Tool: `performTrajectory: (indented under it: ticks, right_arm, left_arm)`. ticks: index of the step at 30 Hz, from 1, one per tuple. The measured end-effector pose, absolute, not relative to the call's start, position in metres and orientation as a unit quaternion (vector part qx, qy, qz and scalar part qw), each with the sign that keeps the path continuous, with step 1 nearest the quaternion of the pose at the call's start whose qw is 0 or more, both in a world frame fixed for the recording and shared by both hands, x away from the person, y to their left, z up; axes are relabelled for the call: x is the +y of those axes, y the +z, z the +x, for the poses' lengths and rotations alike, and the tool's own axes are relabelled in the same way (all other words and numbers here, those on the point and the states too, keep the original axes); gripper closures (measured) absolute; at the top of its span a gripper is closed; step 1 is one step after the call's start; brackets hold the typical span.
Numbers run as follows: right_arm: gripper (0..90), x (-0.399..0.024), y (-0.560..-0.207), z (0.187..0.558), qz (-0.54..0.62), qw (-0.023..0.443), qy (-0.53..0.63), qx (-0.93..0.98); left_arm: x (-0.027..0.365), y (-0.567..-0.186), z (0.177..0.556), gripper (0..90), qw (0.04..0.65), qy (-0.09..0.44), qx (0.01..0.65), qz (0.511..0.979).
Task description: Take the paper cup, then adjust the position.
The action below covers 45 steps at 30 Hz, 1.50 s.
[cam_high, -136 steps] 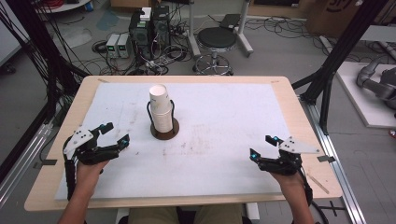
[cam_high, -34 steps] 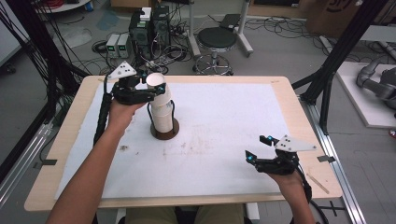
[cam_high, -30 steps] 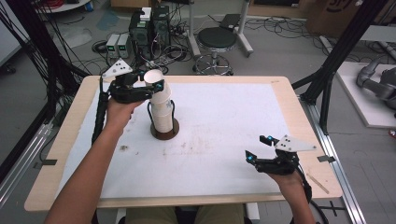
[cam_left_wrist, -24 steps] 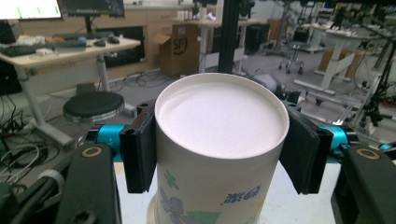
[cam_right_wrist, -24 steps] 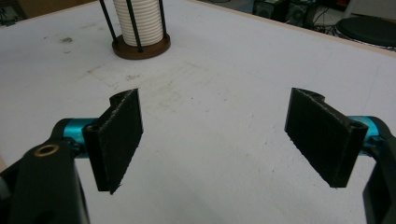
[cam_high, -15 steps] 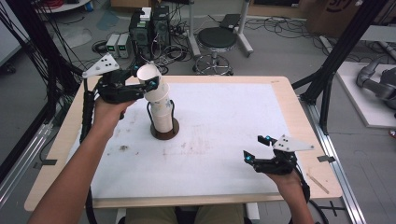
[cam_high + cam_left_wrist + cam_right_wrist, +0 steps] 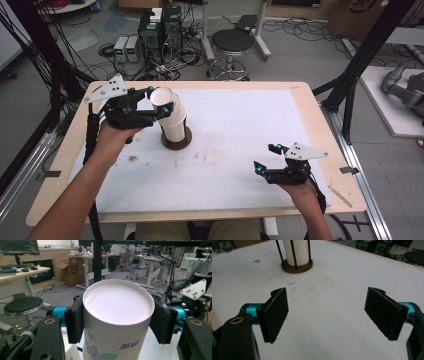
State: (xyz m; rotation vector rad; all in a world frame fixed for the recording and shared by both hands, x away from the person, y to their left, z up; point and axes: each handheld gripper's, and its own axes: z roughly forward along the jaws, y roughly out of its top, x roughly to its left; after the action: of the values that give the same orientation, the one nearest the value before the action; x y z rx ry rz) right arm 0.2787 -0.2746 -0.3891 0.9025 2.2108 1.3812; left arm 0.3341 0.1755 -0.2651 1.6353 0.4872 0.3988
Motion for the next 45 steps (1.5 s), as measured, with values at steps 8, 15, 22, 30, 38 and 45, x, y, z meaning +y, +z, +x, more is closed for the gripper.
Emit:
performTrajectory:
  ticks: [8, 15, 22, 30, 38, 45]
  right_arm:
    - [19.5, -0.27, -0.387, 0.281, 0.304, 0.187, 0.494, 0.793]
    - [19.5, -0.269, -0.386, 0.281, 0.296, 0.178, 0.497, 0.796]
    - [19.5, -0.266, -0.385, 0.282, 0.289, 0.167, 0.498, 0.8]
    - [19.5, -0.252, -0.383, 0.289, 0.263, 0.145, 0.505, 0.809]
    - [19.4, -0.229, -0.375, 0.292, 0.216, 0.122, 0.523, 0.815]
    - [19.5, -0.208, -0.369, 0.294, 0.169, 0.099, 0.539, 0.819]
  left_arm:
    - [0.171, -0.28, 0.329, 36.7, 0.639, 0.161, 0.206, 0.723]
    - [0.163, -0.297, 0.325, 36.7, 0.635, 0.153, 0.206, 0.728]
    - [0.154, -0.303, 0.32, 36.6, 0.631, 0.147, 0.196, 0.736]
    - [0.144, -0.314, 0.314, 36.7, 0.625, 0.135, 0.186, 0.746]
    - [0.133, -0.325, 0.306, 36.6, 0.622, 0.119, 0.179, 0.753]
    - [0.125, -0.33, 0.304, 36.6, 0.621, 0.102, 0.166, 0.759]
